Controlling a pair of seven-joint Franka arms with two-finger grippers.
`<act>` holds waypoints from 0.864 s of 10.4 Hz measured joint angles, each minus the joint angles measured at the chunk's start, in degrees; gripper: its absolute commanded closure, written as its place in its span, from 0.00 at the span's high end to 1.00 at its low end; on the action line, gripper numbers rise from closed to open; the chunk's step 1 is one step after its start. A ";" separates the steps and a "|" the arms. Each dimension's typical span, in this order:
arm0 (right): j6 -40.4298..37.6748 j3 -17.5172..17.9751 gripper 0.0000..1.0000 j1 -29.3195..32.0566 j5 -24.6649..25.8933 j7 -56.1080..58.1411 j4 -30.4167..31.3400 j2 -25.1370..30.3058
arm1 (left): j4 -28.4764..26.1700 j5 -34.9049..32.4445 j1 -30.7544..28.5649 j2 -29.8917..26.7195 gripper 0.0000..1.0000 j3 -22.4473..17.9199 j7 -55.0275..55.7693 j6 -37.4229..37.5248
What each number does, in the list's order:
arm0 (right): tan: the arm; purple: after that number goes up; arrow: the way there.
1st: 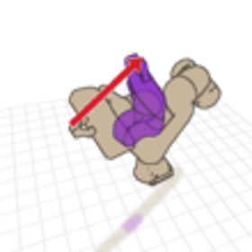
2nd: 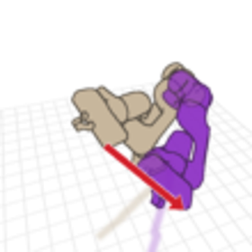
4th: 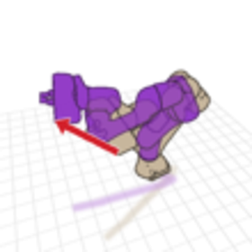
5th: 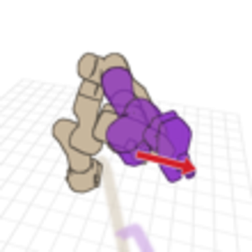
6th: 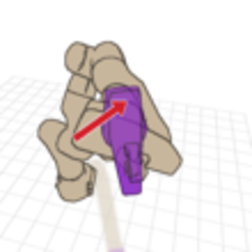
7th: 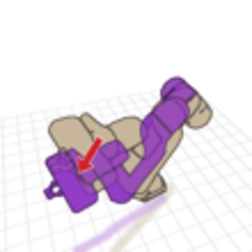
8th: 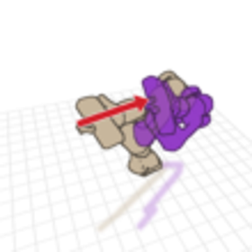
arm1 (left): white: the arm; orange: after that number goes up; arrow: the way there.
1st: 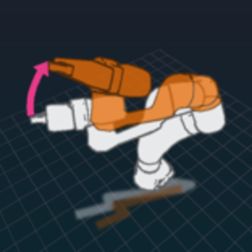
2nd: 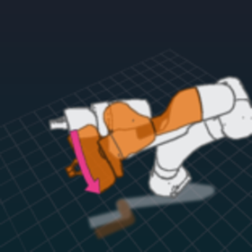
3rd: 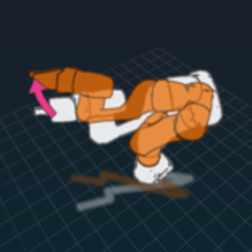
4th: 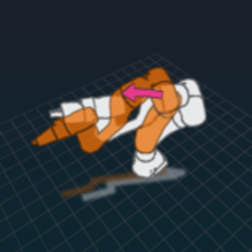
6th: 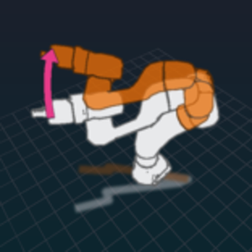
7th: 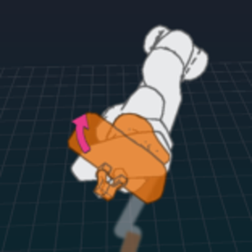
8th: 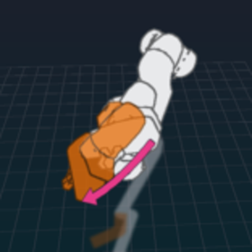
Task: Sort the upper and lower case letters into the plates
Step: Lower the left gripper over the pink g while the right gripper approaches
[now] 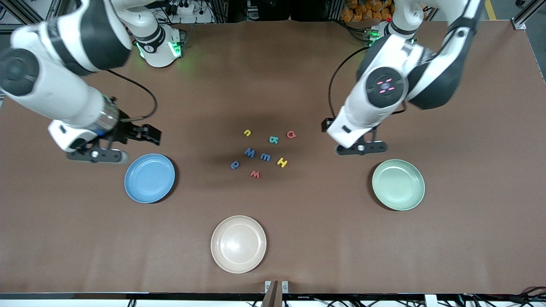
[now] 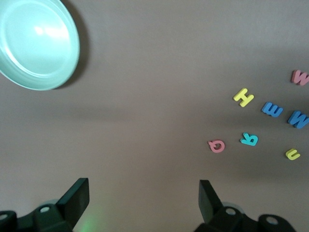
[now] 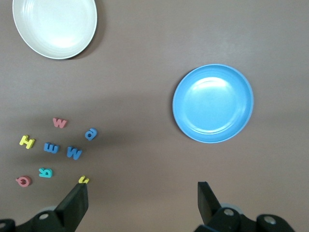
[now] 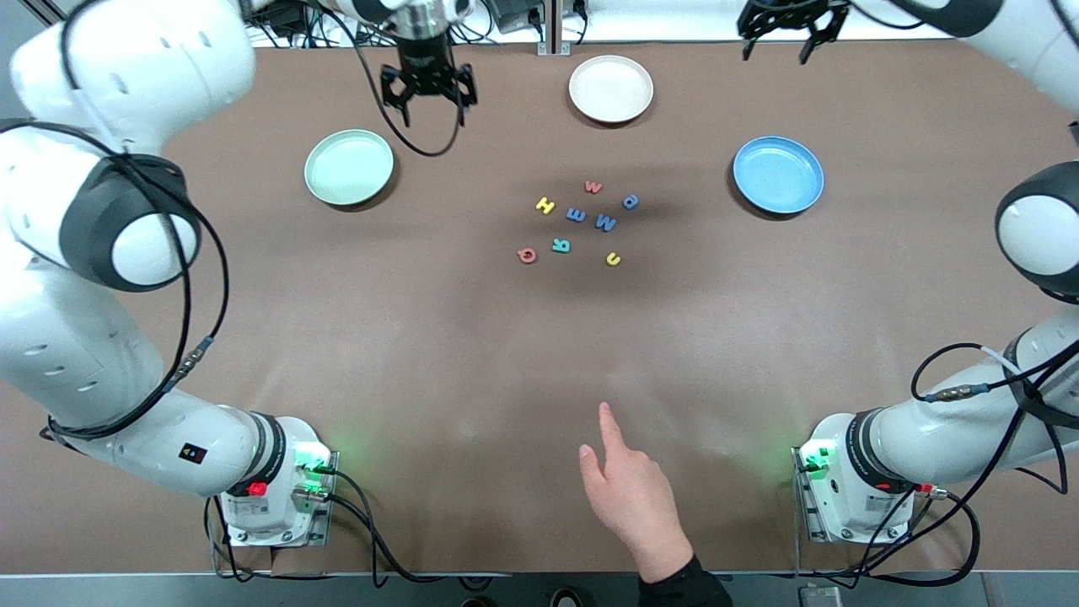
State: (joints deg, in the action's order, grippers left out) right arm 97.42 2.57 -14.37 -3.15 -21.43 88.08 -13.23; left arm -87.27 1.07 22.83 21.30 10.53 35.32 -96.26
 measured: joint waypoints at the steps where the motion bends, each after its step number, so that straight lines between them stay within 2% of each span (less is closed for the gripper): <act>1: 0.56 0.00 1.00 -1.20 0.00 -1.43 0.09 -1.16 | -0.12 0.46 1.10 1.56 1.00 0.04 0.51 -0.84; 3: 2.41 0.01 1.00 -4.52 0.02 -6.49 0.75 -3.60 | -0.62 1.68 3.90 4.46 1.00 0.13 2.52 -4.12; 6: 9.77 0.03 1.00 -9.69 0.06 -14.68 5.93 -4.95 | -1.00 1.69 7.57 8.04 1.00 0.16 7.81 -8.94; 9: 14.60 -0.18 1.00 -10.75 0.15 -15.46 10.24 -4.78 | -1.52 1.68 8.63 9.99 1.00 0.07 8.61 -9.95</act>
State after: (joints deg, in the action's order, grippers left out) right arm 112.02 2.39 -25.12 -3.00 -36.89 98.32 -18.01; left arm -88.80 2.75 31.45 31.29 10.60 43.93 -106.22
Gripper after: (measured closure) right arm 0.000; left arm 0.000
